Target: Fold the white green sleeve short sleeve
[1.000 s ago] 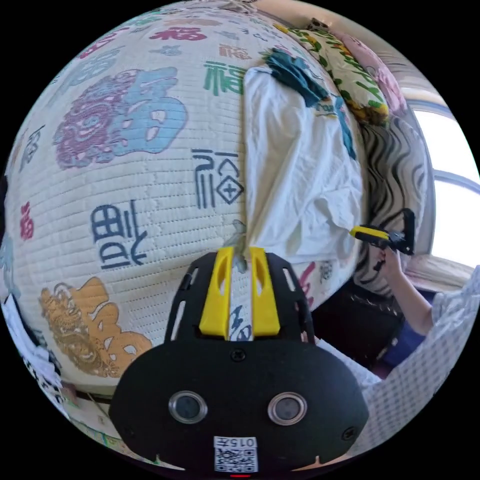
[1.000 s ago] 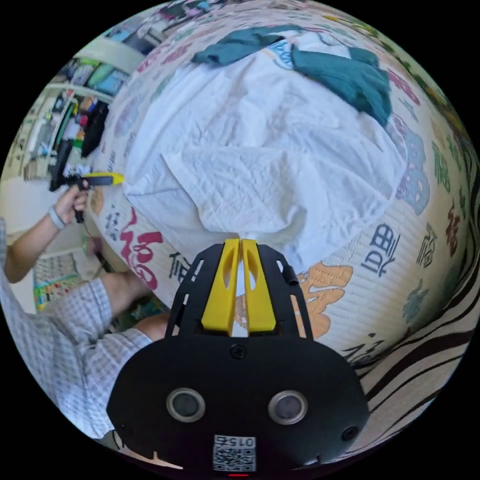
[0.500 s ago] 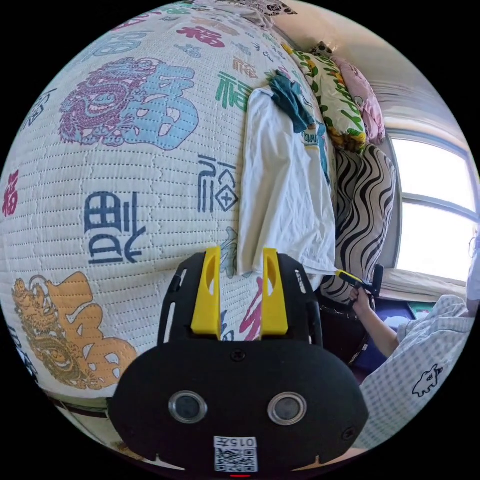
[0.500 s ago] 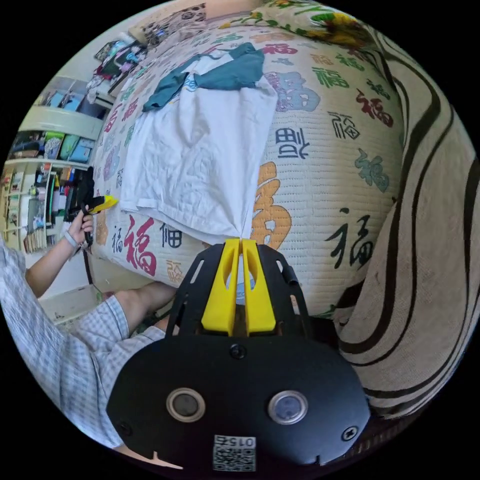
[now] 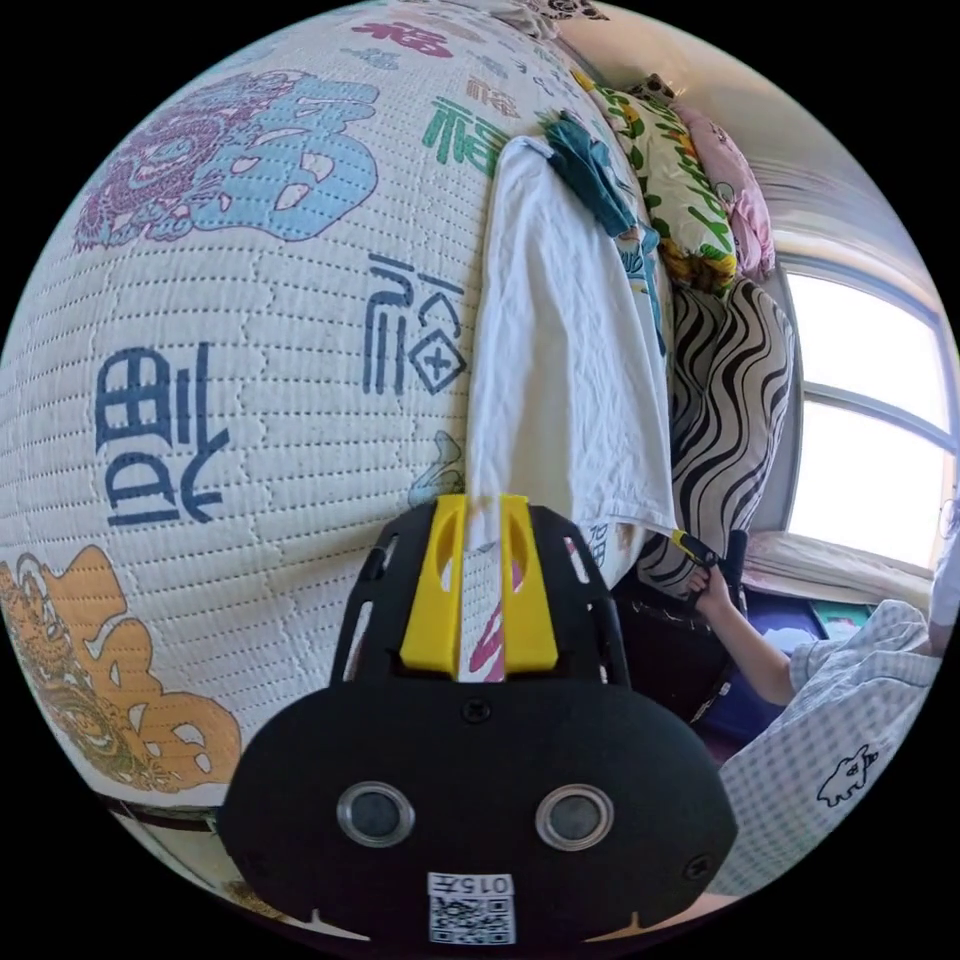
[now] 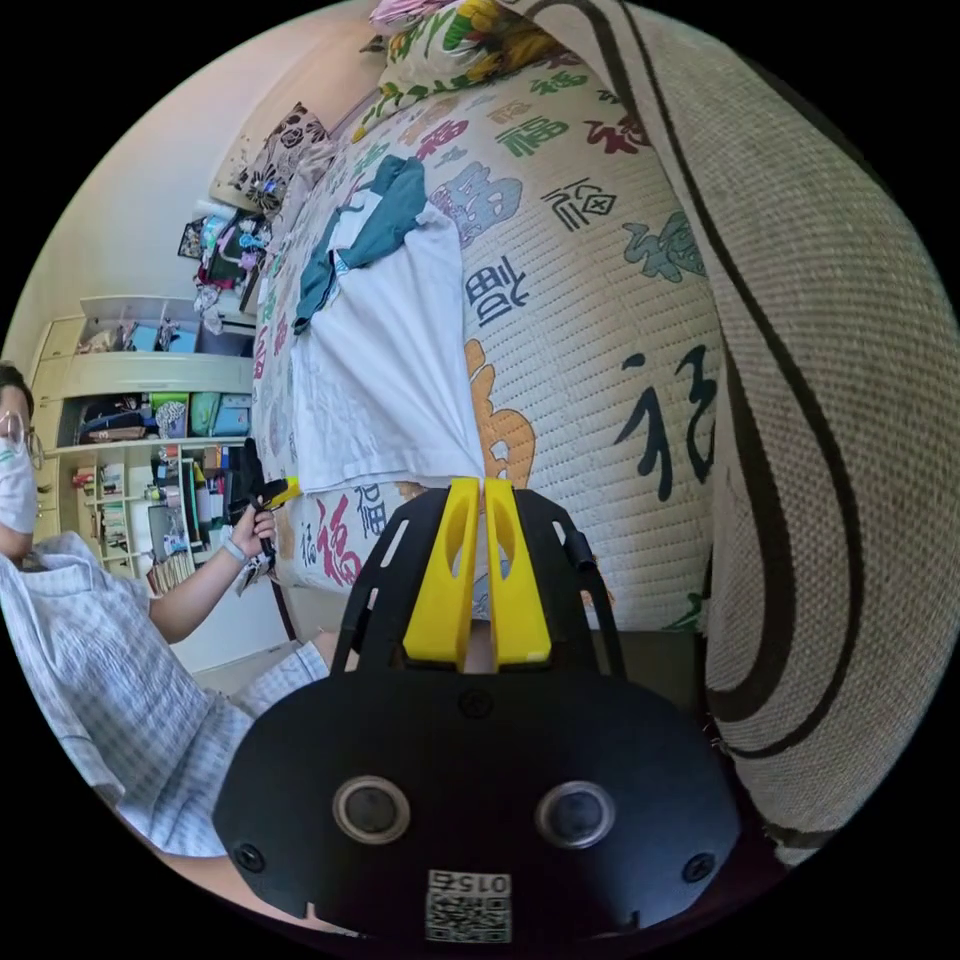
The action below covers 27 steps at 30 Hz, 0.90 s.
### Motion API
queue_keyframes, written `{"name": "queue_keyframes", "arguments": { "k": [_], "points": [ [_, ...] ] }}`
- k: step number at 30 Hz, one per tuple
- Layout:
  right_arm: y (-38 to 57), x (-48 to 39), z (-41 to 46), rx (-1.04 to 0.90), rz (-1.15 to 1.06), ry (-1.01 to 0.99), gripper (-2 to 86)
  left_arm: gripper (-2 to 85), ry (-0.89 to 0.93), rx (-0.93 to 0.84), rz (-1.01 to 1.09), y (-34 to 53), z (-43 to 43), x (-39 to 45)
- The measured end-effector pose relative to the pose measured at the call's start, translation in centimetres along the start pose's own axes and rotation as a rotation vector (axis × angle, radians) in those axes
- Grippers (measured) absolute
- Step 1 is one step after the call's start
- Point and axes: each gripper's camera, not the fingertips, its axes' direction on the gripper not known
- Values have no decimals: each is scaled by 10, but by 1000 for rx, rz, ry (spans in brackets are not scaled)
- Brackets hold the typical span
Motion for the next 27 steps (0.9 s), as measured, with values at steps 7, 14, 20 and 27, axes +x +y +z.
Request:
{"name": "queue_keyframes", "arguments": {
  "k": [7, 14, 20, 27],
  "points": [
    [0, -18, -3, -57, -88, 41, -2, -7, 18, 32, -17, 22, -57, -11],
    [40, -48, 57, -402, -233, 181, -1, -6, -152, -135, -57, 84, -105, -26],
    [68, -45, 102, -566, -135, 174, 8, 24, -168, -173, -160, 128, -83, -41],
    [-21, -120, 33, -280, -358, 339, 65, 86, -395, 4, 98, 57, -126, 57]
  ]
}}
